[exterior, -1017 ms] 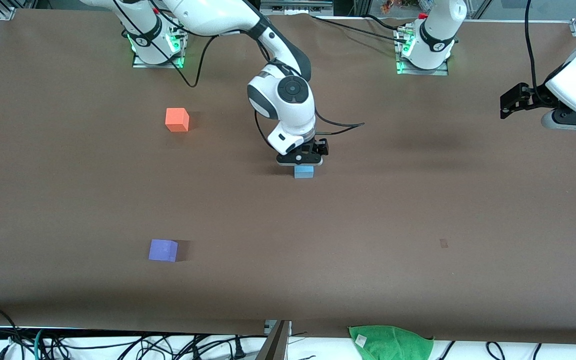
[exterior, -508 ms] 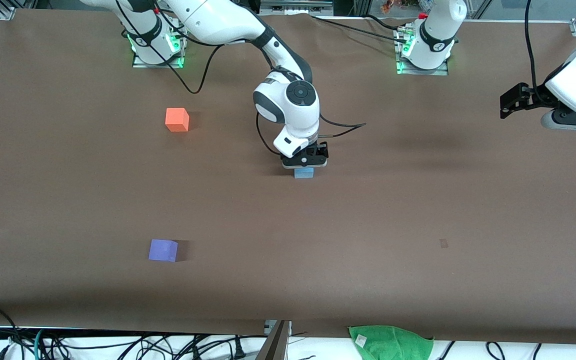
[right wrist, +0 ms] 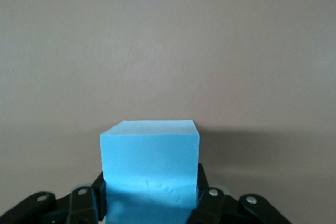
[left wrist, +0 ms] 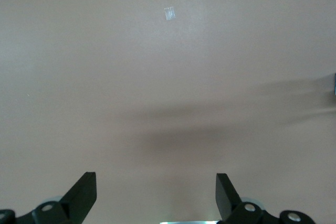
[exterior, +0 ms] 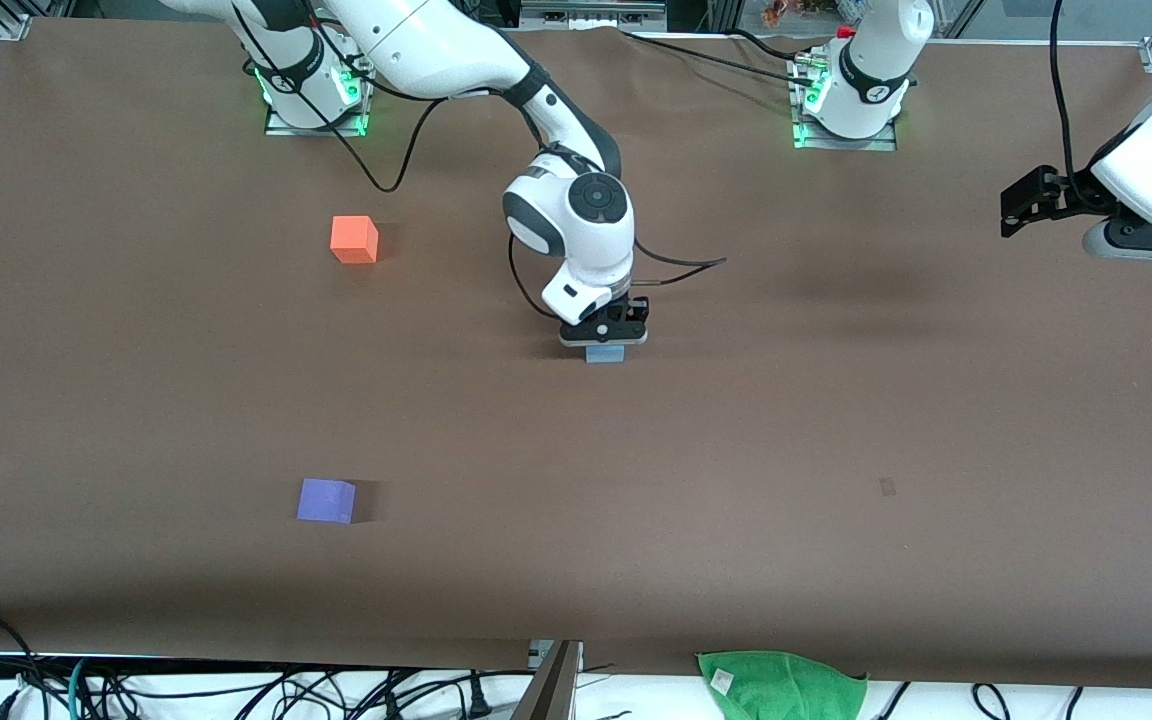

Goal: Place blue block between orange and purple blocks
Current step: 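Close the right gripper on the light blue cube, then carry the cube with the right gripper between the orange and purple cubes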

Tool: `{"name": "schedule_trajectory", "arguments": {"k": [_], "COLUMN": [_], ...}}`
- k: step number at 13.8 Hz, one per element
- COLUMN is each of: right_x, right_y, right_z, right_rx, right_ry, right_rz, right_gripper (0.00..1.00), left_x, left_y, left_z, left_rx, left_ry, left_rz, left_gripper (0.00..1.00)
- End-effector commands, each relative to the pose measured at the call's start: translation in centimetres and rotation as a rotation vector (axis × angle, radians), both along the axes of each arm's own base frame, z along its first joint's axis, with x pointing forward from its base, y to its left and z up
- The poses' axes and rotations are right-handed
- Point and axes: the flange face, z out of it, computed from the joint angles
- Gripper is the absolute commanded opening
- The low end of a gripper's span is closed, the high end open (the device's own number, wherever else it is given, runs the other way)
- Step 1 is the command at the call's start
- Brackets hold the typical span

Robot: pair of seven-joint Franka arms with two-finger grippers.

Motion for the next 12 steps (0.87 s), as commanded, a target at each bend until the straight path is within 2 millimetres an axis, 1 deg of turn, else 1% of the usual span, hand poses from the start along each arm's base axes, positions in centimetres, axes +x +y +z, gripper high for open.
{"name": "schedule_trajectory", "arguments": {"k": [1,3,4,5,6,7,9,10,12], "right_x": [3.5,6.1,7.5,8.3,9.0,8.7,8.2,7.7,5.8], "right_y": [-2.8,-6.3,-8.6,-11.1,-14.2,-17.3,-24.4,-27.8,-34.0], "right_z": [2.7,5.3,6.5,7.5,8.2,8.3,9.4,9.1,7.2], "right_rx": [0.014,-0.014,-0.031,-0.049,-0.061,-0.076,-0.095,-0.103,-0.098], "right_ry": [-0.015,0.025,0.057,0.088,0.108,0.127,0.156,0.181,0.181], "right_rz": [0.005,0.039,0.064,0.090,0.102,0.120,0.137,0.129,0.093], "right_gripper": [0.46,0.46,0.46,0.46,0.46,0.46,0.46,0.46,0.46], "left_x": [-0.6,-0.6,-0.6,-0.6,-0.7,-0.7,-0.7,-0.7,-0.7], "left_y": [0.0,0.0,0.1,0.2,0.3,0.3,0.3,0.3,0.3], "left_z": [0.2,0.2,0.2,0.2,0.1,0.1,0.1,0.1,0.1], "left_rx": [-0.011,-0.011,-0.011,-0.009,-0.011,-0.011,-0.010,-0.010,-0.010], "left_ry": [0.004,0.004,0.006,0.007,0.009,0.012,0.013,0.013,0.013], "left_rz": [0.013,0.013,0.015,0.016,0.016,0.016,0.018,0.018,0.018], "left_gripper": [1.00,1.00,1.00,1.00,1.00,1.00,1.00,1.00,1.00]}}
